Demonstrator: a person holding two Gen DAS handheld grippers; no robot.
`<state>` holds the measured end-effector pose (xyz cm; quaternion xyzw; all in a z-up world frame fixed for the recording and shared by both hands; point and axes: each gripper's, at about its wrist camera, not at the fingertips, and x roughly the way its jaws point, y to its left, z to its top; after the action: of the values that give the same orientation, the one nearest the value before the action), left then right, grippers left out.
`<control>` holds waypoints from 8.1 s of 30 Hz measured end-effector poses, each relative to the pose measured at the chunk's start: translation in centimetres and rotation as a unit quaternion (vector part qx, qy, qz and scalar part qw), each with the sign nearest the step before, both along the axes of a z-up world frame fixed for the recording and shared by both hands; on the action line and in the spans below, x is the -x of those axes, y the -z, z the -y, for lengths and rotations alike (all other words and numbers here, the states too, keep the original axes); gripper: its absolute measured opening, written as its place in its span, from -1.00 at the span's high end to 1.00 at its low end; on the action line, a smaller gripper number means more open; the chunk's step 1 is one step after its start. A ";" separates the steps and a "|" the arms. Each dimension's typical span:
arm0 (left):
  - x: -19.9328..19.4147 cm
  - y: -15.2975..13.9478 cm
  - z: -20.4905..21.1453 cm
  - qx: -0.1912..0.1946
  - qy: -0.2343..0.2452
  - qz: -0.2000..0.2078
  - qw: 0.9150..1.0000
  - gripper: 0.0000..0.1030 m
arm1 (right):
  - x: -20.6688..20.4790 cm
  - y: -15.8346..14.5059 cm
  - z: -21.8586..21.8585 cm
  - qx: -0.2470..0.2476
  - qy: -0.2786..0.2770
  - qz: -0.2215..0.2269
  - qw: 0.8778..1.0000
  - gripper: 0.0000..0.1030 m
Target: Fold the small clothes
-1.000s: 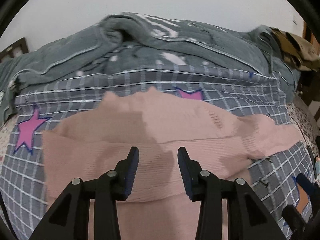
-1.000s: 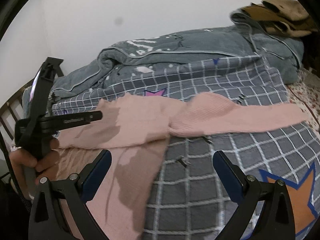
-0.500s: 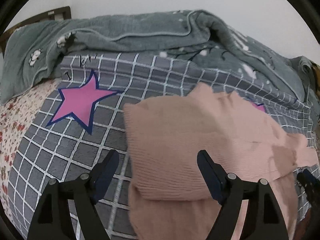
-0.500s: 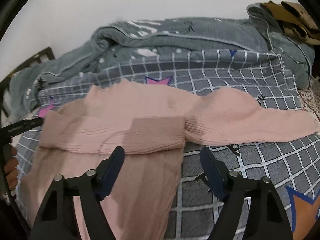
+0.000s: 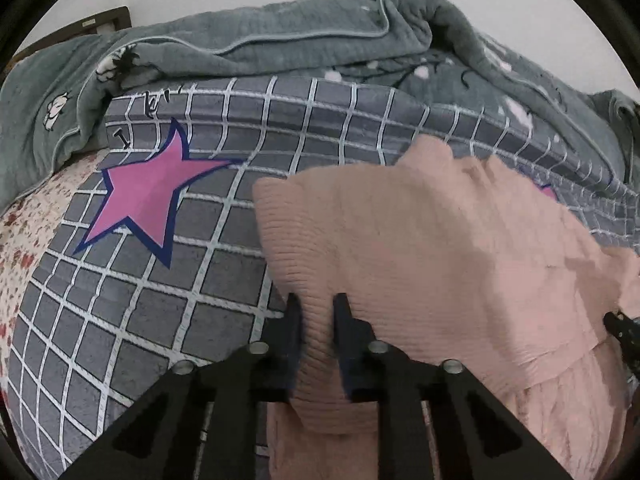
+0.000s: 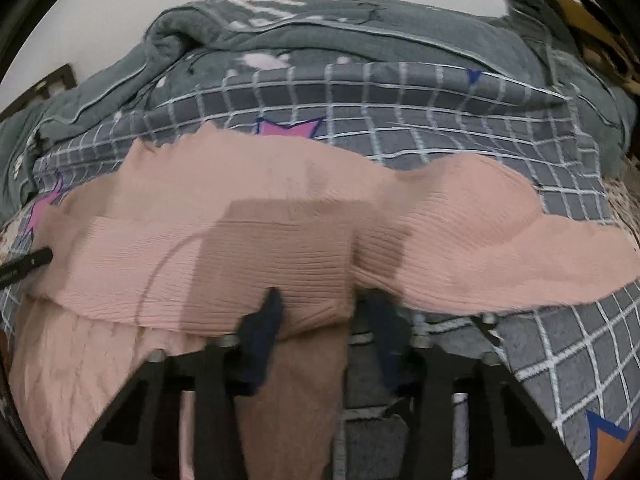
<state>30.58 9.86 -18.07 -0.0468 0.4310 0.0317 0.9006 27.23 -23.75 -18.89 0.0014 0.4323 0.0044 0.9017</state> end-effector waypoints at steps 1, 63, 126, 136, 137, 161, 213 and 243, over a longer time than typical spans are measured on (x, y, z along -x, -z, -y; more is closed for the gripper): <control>0.0 -0.3 -0.3 0.004 0.001 0.002 1.000 0.75 | 0.1 -0.1 -0.2 0.016 0.004 0.007 1.000 0.70; 25.2 3.1 0.9 0.109 0.005 -0.044 0.993 0.87 | 25.5 0.9 -0.9 -0.074 -0.080 -0.004 0.994 0.91; 0.6 0.7 7.4 -0.028 0.003 0.009 1.000 -0.49 | 1.9 0.5 30.7 -0.149 0.184 0.007 0.971 0.07; 1.4 -0.1 5.9 -0.030 -0.016 0.012 0.999 -0.49 | 1.1 -2.0 30.7 -0.119 0.211 0.051 0.969 0.89; 1.7 -0.3 5.5 -0.028 -0.017 0.012 0.999 -0.49 | 1.2 -3.1 29.6 -0.098 0.204 0.065 0.972 0.89; 6.8 -2.8 -7.1 -0.041 -0.052 0.018 0.998 -0.49 | -0.3 -7.5 -12.6 -0.026 -0.150 0.096 0.984 0.89; -0.1 -3.5 -1.5 0.076 0.030 0.043 0.996 0.83 | 5.7 -3.9 0.1 -0.045 -0.095 0.054 0.993 -0.02; 0.8 1.6 -2.1 0.020 0.004 0.019 1.000 -0.41 | -3.6 -0.1 2.3 -0.064 -0.045 -0.007 0.997 0.12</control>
<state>29.78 12.00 -19.72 -0.0636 0.4145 0.0185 0.9076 30.80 -26.00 -18.82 0.0394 0.4371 0.0723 0.8956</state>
